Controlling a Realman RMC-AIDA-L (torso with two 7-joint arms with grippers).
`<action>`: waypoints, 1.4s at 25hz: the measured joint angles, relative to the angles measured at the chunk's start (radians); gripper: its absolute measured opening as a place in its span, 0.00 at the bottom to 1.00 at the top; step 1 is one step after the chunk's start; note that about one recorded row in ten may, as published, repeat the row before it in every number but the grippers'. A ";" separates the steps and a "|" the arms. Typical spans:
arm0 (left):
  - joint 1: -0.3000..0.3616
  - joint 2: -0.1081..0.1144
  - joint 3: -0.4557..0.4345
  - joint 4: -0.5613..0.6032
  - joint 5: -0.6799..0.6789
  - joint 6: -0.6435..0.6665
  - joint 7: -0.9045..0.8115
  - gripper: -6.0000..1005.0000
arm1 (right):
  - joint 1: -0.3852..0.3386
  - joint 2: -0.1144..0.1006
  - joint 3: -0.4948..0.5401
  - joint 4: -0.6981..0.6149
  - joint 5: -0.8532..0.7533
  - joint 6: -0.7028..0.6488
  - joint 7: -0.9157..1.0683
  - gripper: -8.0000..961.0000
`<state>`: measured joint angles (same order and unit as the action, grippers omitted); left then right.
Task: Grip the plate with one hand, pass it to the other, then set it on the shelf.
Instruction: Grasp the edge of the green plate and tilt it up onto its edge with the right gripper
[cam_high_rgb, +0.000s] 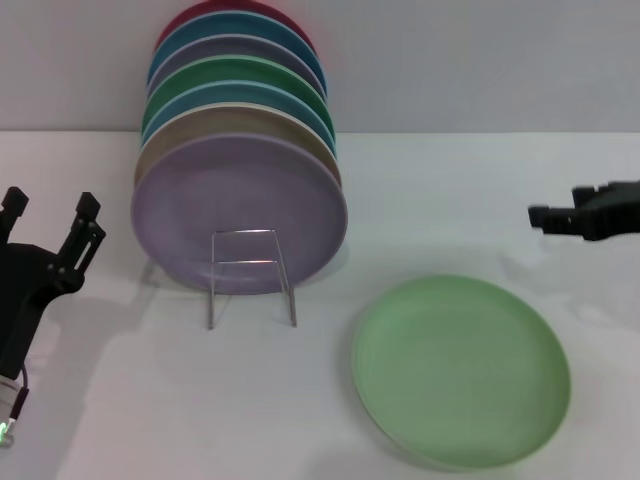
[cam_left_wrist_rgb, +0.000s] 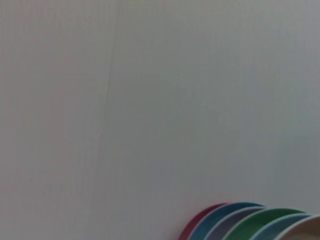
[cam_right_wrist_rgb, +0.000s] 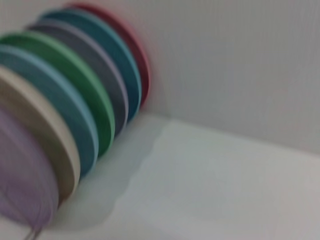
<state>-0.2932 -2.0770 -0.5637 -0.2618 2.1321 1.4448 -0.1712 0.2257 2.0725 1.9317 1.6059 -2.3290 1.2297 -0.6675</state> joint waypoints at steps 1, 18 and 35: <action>0.000 0.000 -0.005 -0.002 0.000 0.001 0.000 0.80 | 0.011 0.000 0.009 -0.001 -0.013 0.024 0.008 0.69; -0.011 0.002 -0.027 -0.010 0.000 0.041 0.001 0.80 | 0.153 -0.006 0.104 -0.083 -0.177 0.308 0.131 0.69; -0.007 0.005 -0.027 -0.009 0.007 0.072 -0.002 0.79 | 0.234 0.000 0.099 -0.309 -0.262 0.255 0.142 0.69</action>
<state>-0.3003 -2.0724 -0.5905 -0.2713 2.1390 1.5170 -0.1735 0.4595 2.0724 2.0310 1.2968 -2.5905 1.4844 -0.5251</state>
